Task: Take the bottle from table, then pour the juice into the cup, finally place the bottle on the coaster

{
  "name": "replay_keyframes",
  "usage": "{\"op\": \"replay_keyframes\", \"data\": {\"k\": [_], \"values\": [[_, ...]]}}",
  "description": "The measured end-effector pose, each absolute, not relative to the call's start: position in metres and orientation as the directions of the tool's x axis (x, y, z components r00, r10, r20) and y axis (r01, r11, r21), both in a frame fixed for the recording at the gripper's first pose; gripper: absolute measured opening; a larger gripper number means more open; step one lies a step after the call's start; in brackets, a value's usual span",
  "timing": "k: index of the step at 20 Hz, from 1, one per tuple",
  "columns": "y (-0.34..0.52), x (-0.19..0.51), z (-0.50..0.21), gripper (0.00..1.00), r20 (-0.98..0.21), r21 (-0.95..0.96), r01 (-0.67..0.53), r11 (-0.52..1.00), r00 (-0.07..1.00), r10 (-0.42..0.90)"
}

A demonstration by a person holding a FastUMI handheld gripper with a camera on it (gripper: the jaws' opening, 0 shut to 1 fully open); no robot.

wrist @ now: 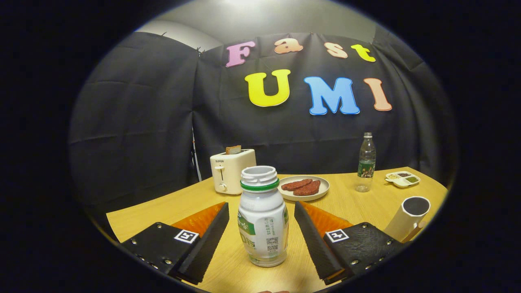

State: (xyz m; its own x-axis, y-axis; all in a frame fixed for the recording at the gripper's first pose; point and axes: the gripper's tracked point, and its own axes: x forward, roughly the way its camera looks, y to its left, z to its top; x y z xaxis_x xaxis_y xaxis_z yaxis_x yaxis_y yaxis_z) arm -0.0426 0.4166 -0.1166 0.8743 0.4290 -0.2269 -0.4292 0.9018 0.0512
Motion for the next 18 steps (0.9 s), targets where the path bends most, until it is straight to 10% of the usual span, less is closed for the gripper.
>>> {"op": "replay_keyframes", "data": {"k": [4,18], "values": [[0.419,-0.038,-0.128,0.77,-0.222,0.069,-0.409,0.91,0.883,0.414],[0.374,-0.036,-0.075,0.66,0.008,0.476,-0.361,0.802,0.914,0.407]]}}
